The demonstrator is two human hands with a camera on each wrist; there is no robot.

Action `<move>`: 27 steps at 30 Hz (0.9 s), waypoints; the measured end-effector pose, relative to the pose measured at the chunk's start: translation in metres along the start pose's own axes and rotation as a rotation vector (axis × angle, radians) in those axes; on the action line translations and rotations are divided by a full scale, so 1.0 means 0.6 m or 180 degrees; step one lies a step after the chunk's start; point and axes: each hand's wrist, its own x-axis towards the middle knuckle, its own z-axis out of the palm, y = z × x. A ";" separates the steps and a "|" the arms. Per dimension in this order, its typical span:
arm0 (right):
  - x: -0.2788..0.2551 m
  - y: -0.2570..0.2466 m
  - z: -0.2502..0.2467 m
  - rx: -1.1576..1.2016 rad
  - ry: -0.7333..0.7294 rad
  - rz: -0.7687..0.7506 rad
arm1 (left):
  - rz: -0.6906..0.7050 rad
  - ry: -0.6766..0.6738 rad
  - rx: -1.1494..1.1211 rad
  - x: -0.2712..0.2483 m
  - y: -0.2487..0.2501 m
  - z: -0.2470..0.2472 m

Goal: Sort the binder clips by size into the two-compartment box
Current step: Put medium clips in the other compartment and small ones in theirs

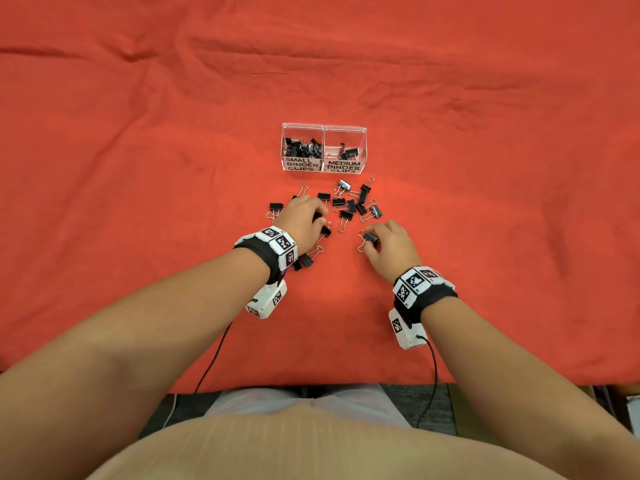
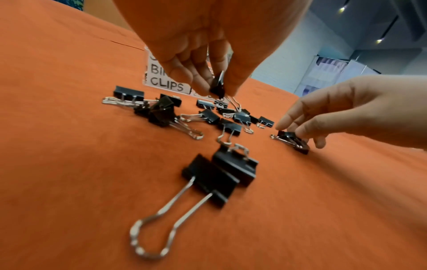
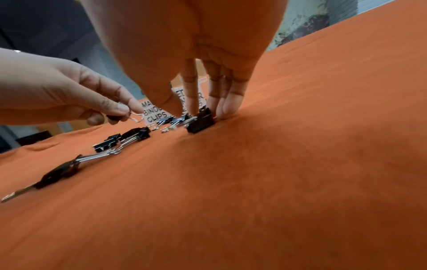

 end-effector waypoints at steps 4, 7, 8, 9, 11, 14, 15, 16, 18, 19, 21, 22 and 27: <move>-0.001 -0.011 0.005 -0.0137 -0.0275 -0.0058 | -0.0052 -0.0084 0.0026 -0.010 -0.008 0.001; 0.000 -0.017 0.008 0.0105 -0.0247 -0.0024 | -0.0070 -0.0235 0.0189 -0.018 -0.004 0.014; 0.001 -0.020 0.009 0.0236 -0.0214 0.0022 | -0.0098 -0.0295 0.0256 -0.019 -0.001 0.019; 0.002 -0.023 0.008 0.0370 -0.0194 0.0087 | -0.0126 -0.0344 0.0331 -0.019 0.001 0.024; 0.005 -0.027 0.007 0.0622 -0.0170 0.0212 | -0.0151 -0.0385 0.0493 -0.019 0.008 0.031; 0.009 -0.035 0.004 0.0771 -0.0186 0.0302 | -0.0055 -0.0441 0.0765 -0.016 0.015 0.036; 0.011 -0.038 0.004 0.0771 -0.0202 0.0304 | -0.0004 -0.0467 0.0840 -0.014 0.017 0.036; 0.013 -0.040 0.003 0.0778 -0.0216 0.0297 | 0.0044 -0.0472 0.0907 -0.012 0.018 0.036; 0.018 -0.043 0.002 0.0808 -0.0247 0.0267 | 0.0126 -0.0454 0.0988 -0.009 0.018 0.036; 0.020 -0.043 0.001 0.0810 -0.0274 0.0240 | 0.0168 -0.0456 0.1001 -0.008 0.018 0.035; 0.027 -0.044 0.001 0.0775 -0.0332 0.0188 | 0.0242 -0.0473 0.0988 -0.005 0.018 0.035; 0.032 -0.046 0.000 0.0795 -0.0355 0.0189 | 0.0248 -0.0476 0.0968 -0.004 0.019 0.034; 0.102 -0.078 -0.057 0.1065 -0.0043 0.0284 | 0.0052 -0.0437 0.0543 0.000 0.016 0.025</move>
